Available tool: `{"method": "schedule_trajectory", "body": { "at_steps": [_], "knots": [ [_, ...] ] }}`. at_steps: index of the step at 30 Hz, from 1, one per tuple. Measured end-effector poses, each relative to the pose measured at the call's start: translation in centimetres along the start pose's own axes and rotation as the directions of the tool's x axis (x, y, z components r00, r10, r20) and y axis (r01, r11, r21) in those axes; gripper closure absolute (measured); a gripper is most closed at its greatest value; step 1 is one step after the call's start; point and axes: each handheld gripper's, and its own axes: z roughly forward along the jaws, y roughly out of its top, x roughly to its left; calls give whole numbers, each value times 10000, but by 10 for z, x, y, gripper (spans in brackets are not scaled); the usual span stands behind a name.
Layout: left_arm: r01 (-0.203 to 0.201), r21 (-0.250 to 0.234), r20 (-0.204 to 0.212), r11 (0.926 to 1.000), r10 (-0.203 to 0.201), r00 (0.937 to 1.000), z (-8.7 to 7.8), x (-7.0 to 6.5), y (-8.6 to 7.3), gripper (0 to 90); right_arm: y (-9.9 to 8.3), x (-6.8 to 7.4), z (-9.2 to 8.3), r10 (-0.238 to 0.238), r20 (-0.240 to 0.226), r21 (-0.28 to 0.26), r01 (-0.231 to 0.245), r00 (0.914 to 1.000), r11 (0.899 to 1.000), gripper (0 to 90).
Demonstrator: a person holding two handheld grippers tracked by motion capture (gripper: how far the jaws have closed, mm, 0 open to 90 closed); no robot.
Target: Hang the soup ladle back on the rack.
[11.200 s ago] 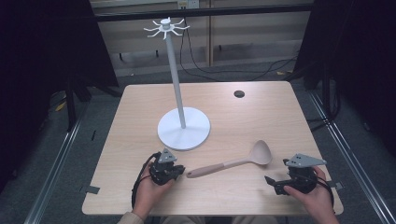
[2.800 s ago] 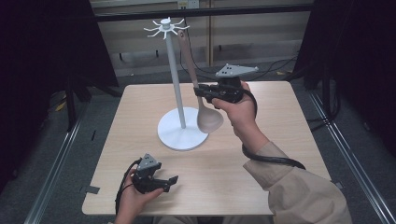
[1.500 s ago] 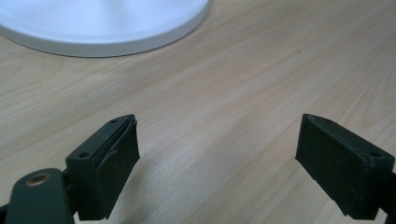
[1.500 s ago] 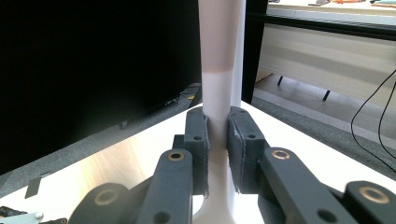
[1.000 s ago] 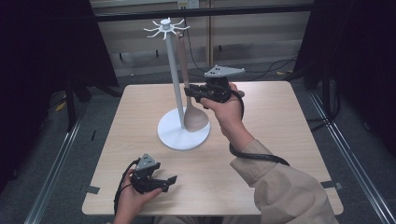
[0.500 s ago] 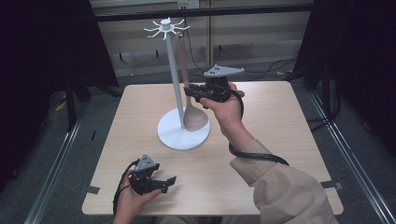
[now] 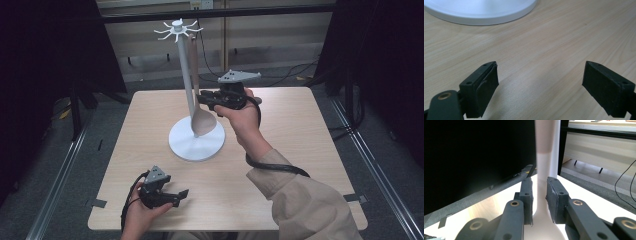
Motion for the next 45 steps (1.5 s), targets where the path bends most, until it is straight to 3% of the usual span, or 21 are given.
{"method": "schedule_trajectory", "body": {
  "at_steps": [7, 14, 24, 45],
  "knots": [
    [-4, 39, 38, 10000, 4, 10000, 1, 0, 0, 130, 1, 1, -3, -44, -31, -29, 44, 10000, 10000, 705],
    [-30, 42, 13, 10000, 30, 10000, 1, -1, 1, 130, -3, -1, -13, 44, 177, 233, -48, 9998, 9997, 470],
    [-99, 66, 55, 9999, 98, 9999, 4, -2, 3, 130, -18, 0, -28, -218, 284, 521, 203, 9994, 9984, 286],
    [-271, 109, 43, 9996, 270, 9996, 5, -2, 4, 129, -65, -3, -51, -260, 397, 980, 221, 9989, 9949, 188]
  ]
}}
